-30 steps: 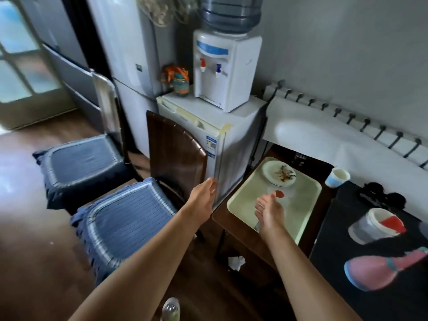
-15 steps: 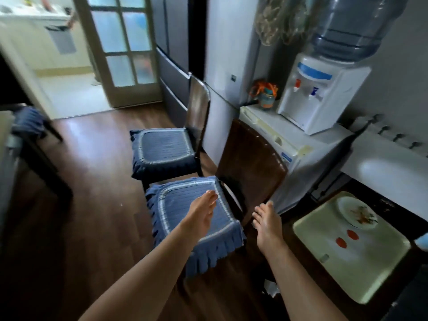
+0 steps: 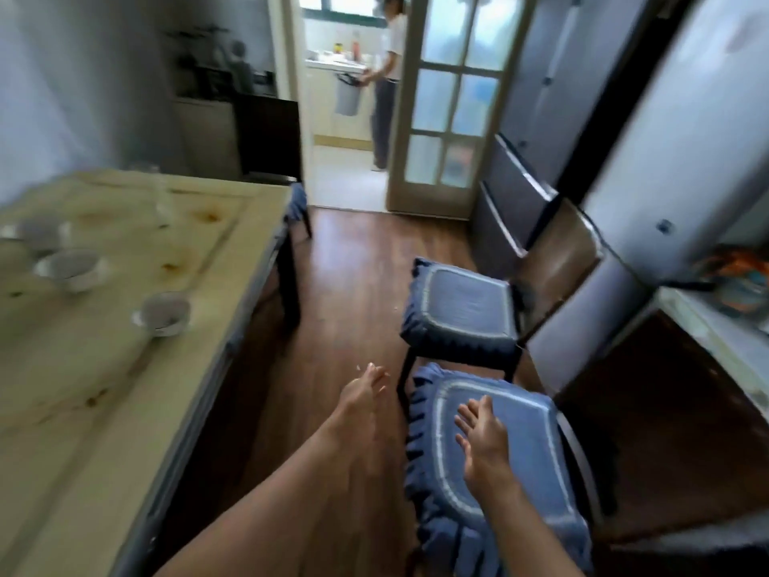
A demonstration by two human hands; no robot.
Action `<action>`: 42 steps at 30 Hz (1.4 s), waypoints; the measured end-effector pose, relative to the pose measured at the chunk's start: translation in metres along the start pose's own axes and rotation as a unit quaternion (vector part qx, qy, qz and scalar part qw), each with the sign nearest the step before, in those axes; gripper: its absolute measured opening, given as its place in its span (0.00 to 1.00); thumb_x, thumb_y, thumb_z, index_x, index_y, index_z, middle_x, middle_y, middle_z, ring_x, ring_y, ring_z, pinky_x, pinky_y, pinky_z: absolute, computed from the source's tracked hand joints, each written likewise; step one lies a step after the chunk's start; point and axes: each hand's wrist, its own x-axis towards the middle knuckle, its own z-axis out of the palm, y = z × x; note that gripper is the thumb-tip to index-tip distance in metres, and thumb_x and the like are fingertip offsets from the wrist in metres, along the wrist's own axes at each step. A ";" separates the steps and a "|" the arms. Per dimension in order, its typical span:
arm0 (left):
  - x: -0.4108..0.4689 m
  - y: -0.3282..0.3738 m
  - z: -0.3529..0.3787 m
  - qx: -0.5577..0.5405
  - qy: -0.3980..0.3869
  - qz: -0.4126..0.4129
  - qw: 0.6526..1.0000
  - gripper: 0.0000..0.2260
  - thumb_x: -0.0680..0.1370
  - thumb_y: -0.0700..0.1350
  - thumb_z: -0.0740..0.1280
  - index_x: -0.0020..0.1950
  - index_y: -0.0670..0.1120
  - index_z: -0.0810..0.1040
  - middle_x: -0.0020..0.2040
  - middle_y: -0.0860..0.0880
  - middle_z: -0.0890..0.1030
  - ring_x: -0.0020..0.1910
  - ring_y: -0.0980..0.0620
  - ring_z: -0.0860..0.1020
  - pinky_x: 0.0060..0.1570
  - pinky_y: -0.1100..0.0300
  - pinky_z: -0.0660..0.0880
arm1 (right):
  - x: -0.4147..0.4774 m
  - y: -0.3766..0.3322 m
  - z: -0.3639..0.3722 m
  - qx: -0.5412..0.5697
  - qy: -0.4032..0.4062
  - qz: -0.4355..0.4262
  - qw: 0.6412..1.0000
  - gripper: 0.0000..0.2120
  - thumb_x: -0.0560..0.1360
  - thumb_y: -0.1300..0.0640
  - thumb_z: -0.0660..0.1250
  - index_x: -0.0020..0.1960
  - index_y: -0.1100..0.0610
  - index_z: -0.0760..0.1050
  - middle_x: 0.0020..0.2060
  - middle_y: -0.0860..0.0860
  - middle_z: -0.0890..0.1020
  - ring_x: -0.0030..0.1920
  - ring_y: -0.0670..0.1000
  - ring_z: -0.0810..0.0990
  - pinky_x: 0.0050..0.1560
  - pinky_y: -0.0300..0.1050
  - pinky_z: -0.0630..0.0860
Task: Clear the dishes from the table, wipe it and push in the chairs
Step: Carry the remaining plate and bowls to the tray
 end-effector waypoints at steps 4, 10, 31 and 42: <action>0.010 0.030 -0.079 -0.060 0.084 0.014 0.995 0.19 0.83 0.48 0.52 0.66 0.38 0.71 0.66 0.42 0.73 0.65 0.47 0.72 0.54 0.63 0.68 | 0.002 0.014 0.083 -0.048 -0.080 0.024 0.995 0.25 0.83 0.50 0.50 0.67 0.70 0.67 0.62 0.66 0.75 0.62 0.67 0.73 0.56 0.54 0.72; 0.003 0.070 -0.173 -0.113 0.160 0.053 0.979 0.22 0.83 0.52 0.47 0.72 0.42 0.64 0.72 0.46 0.68 0.71 0.50 0.65 0.68 0.59 0.58 | -0.001 0.019 0.194 -0.124 -0.203 0.022 0.971 0.18 0.82 0.50 0.52 0.53 0.62 0.74 0.35 0.59 0.74 0.33 0.56 0.72 0.35 0.45 0.68; -0.065 0.125 -0.394 -0.298 0.420 0.197 0.835 0.23 0.83 0.51 0.45 0.73 0.41 0.62 0.74 0.44 0.64 0.74 0.47 0.60 0.73 0.55 0.52 | -0.071 0.106 0.470 -0.275 -0.507 0.069 0.814 0.24 0.82 0.47 0.51 0.67 0.65 0.69 0.61 0.60 0.77 0.63 0.59 0.75 0.64 0.53 0.68; -0.088 0.144 -0.512 -0.352 0.450 0.203 0.795 0.23 0.83 0.52 0.46 0.73 0.42 0.62 0.74 0.45 0.64 0.74 0.48 0.60 0.73 0.54 0.53 | -0.138 0.183 0.585 -0.315 -0.547 0.087 0.771 0.26 0.83 0.48 0.49 0.69 0.67 0.66 0.65 0.62 0.74 0.65 0.61 0.73 0.63 0.52 0.68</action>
